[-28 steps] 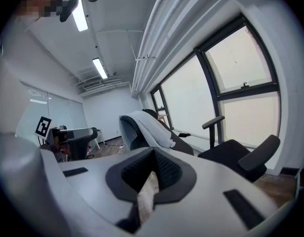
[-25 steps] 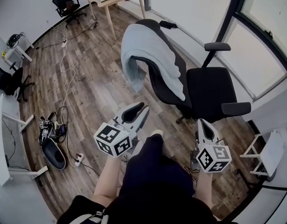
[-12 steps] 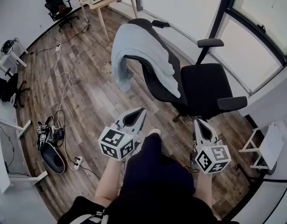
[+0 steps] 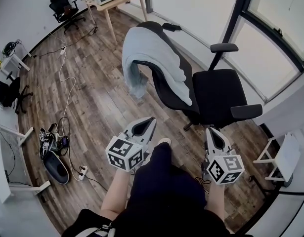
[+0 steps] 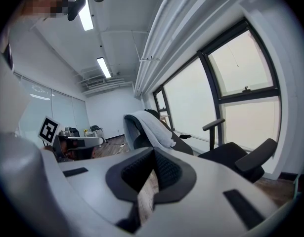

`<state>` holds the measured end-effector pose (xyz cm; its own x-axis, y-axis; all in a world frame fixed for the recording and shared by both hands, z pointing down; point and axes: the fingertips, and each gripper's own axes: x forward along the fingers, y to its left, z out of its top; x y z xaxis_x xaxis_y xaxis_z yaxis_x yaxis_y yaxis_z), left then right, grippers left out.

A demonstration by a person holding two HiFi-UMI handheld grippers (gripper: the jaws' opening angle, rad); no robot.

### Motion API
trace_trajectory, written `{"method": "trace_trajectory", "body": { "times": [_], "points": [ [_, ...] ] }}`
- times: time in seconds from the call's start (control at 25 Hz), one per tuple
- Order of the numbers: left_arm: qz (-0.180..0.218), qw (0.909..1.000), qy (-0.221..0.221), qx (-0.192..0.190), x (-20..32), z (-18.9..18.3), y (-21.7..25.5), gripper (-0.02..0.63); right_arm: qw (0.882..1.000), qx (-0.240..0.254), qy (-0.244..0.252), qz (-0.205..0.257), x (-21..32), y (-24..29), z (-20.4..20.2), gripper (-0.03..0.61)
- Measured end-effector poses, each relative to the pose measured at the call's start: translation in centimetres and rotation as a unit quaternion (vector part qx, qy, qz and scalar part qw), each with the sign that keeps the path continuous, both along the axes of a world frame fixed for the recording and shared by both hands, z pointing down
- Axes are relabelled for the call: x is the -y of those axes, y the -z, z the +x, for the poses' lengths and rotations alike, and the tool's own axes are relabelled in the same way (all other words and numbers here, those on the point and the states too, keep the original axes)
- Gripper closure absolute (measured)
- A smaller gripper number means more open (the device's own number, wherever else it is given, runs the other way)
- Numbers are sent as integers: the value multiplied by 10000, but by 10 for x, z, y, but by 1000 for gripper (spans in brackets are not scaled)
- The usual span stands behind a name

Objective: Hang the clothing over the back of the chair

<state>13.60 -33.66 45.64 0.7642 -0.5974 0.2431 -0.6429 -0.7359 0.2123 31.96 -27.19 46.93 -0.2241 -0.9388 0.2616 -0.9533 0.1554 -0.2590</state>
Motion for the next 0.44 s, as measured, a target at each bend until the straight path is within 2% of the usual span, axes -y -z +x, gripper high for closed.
{"method": "trace_trajectory", "body": {
  "times": [0.44],
  "points": [
    [-23, 10000, -14, -2, 0, -7, -4, 607, 10000, -15, -11, -67, -1, -6, -7, 578]
  ]
}}
